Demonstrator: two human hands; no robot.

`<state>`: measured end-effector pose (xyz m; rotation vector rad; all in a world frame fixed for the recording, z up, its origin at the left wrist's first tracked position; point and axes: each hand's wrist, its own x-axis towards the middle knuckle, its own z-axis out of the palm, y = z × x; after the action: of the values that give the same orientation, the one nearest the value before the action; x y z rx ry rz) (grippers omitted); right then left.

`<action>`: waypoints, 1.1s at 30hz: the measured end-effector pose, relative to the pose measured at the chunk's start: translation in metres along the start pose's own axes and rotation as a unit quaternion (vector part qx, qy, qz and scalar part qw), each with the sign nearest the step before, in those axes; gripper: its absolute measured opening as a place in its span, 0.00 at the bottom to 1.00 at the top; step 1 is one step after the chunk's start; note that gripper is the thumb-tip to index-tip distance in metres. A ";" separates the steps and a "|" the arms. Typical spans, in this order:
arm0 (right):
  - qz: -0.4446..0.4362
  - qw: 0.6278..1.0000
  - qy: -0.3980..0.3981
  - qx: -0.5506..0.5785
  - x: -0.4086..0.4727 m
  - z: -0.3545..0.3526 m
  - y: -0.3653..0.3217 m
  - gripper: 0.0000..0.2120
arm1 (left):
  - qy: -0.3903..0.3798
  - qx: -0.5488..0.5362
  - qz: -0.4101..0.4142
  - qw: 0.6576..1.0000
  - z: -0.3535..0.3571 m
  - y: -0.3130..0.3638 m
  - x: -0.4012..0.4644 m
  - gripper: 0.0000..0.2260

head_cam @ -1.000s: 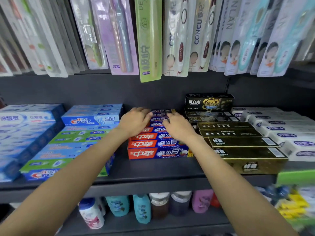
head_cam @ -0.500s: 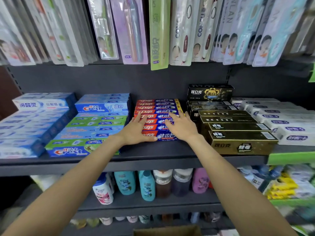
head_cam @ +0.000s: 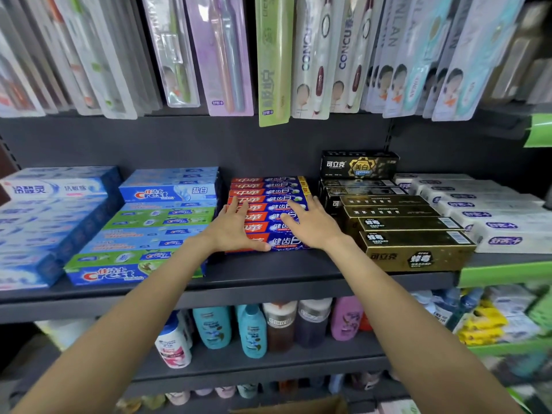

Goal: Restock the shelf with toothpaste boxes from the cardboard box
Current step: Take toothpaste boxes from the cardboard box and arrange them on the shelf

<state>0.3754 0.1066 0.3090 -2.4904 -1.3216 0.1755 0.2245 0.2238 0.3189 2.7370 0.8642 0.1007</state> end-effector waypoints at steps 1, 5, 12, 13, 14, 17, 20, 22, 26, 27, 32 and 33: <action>-0.003 1.000 0.000 -0.002 0.001 0.001 0.000 0.29 | 0.000 0.001 -0.001 1.000 0.001 -0.001 0.001 0.53; -0.023 0.998 0.028 -0.051 0.004 0.004 -0.001 0.28 | -0.005 0.006 -0.008 1.000 0.002 -0.003 0.004 0.54; -0.043 0.993 0.095 -0.059 -0.005 0.005 -0.005 0.26 | 0.012 0.097 -0.017 0.995 0.006 -0.003 0.000 0.50; -0.052 0.990 0.111 -0.063 -0.008 0.004 -0.006 0.25 | 0.020 0.121 -0.012 0.992 0.005 -0.001 0.000 0.49; -0.064 0.988 0.126 -0.064 -0.012 0.003 -0.007 0.24 | 0.027 0.142 -0.005 0.989 0.004 0.001 0.000 0.48; -0.115 0.976 0.173 -0.068 -0.033 -0.006 -0.007 0.21 | 0.048 0.206 0.037 0.977 -0.001 0.008 -0.003 0.44; -0.177 0.936 0.273 -0.136 -0.071 -0.017 0.003 0.17 | 0.052 0.263 0.078 0.960 -0.006 0.020 -0.011 0.44; -0.190 0.911 0.329 -0.159 -0.100 -0.024 0.020 0.16 | 0.074 0.227 0.117 0.964 -0.012 0.031 -0.015 0.44; -0.136 0.913 0.366 -0.120 -0.145 -0.039 0.069 0.15 | 0.220 -0.001 0.239 0.946 -0.012 0.075 -0.033 0.30; -0.115 0.917 0.367 -0.104 -0.153 -0.043 0.082 0.15 | 0.251 -0.039 0.262 0.931 -0.006 0.088 -0.036 0.25; 0.013 0.934 0.355 0.031 -0.166 -0.071 0.141 0.13 | 0.181 -0.106 0.290 0.934 0.026 0.142 -0.034 0.28; 0.030 0.936 0.348 0.047 -0.161 -0.076 0.151 0.13 | 0.143 -0.094 0.280 0.945 0.031 0.151 -0.028 0.34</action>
<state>0.4223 -0.1223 0.3246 -2.1853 -0.9028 -0.5669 0.2890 0.0819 0.3309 2.7313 0.0935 0.6652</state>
